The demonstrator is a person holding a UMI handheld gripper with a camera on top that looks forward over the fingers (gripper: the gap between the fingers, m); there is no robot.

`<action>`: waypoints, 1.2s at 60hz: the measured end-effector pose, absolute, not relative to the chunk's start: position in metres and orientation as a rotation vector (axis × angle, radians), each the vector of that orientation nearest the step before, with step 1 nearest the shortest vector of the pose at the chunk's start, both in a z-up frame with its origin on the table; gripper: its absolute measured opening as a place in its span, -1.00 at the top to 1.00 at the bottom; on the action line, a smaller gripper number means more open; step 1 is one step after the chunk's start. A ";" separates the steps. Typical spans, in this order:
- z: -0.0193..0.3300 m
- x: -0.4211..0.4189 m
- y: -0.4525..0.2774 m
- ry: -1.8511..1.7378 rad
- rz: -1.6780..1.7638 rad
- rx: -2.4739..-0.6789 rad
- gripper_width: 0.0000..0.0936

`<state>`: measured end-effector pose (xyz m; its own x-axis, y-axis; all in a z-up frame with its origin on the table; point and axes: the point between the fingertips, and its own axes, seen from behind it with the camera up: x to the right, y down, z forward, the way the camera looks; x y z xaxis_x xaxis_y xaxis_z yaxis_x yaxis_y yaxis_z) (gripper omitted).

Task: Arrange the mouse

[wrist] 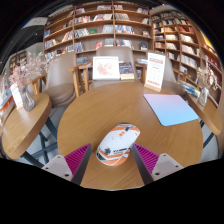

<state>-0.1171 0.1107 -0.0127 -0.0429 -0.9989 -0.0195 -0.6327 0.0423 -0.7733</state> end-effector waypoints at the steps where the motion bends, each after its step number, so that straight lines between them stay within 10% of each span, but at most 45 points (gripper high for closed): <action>1: -0.012 -0.115 0.112 1.738 -0.800 -1.653 -0.82; 30: -0.015 -0.059 0.127 1.683 -0.763 -1.731 -0.77; 36: -0.014 -0.057 0.124 1.672 -0.780 -1.732 -0.59; 40: -0.014 -0.054 0.117 1.685 -0.802 -1.711 -0.03; 52: -0.011 -0.056 0.112 1.716 -0.758 -1.716 0.13; 72: 0.106 -0.017 0.011 1.615 -0.854 -1.621 0.14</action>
